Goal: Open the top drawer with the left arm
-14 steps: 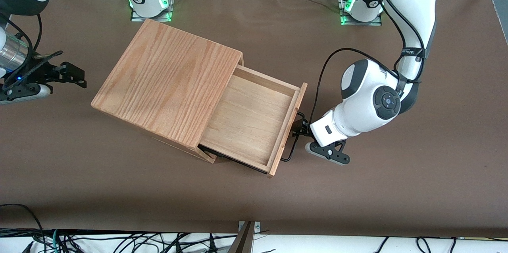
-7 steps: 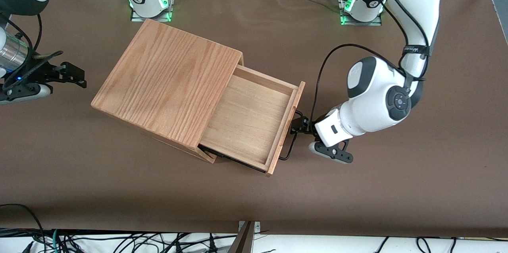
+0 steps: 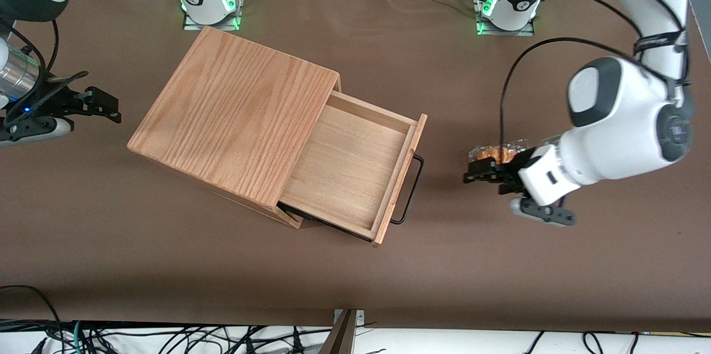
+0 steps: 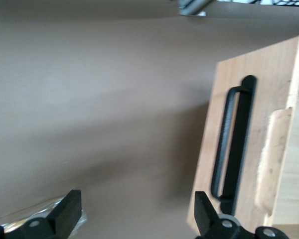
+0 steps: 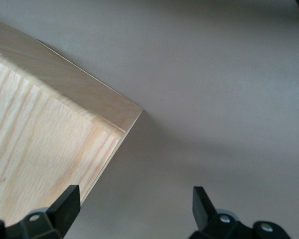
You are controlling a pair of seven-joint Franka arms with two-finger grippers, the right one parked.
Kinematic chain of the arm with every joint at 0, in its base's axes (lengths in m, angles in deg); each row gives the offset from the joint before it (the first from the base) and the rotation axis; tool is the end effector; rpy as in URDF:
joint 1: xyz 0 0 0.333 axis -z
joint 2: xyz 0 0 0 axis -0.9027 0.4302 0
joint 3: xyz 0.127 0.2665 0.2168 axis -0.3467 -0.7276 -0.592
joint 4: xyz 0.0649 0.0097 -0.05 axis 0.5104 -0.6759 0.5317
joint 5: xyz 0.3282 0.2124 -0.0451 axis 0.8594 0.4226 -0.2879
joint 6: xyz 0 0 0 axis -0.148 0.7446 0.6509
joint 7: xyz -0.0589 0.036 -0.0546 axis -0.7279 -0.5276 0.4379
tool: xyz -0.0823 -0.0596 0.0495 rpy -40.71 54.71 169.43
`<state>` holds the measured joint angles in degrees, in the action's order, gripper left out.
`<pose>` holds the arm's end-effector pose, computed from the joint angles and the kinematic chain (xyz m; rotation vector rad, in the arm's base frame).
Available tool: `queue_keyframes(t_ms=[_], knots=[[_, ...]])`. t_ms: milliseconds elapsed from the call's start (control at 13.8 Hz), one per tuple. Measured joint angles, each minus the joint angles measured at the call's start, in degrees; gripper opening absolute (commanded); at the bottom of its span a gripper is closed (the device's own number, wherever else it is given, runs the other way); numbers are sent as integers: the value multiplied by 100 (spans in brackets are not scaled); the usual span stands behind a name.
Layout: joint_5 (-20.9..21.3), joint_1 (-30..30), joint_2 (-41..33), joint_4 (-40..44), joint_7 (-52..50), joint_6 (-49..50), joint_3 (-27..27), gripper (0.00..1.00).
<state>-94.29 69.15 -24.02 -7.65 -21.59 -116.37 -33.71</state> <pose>0.7213 -0.1589 0.5123 2.7665 -0.1769 -0.0027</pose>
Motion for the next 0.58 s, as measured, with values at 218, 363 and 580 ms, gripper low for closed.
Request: queue_keyframes(t_ms=[218, 363, 580], knots=[[555, -432, -324, 6, 105, 688, -17, 100], [779, -761, -497, 6, 457, 1145, -22, 100], [1326, -964, -637, 7, 743, 1596, -21, 100]])
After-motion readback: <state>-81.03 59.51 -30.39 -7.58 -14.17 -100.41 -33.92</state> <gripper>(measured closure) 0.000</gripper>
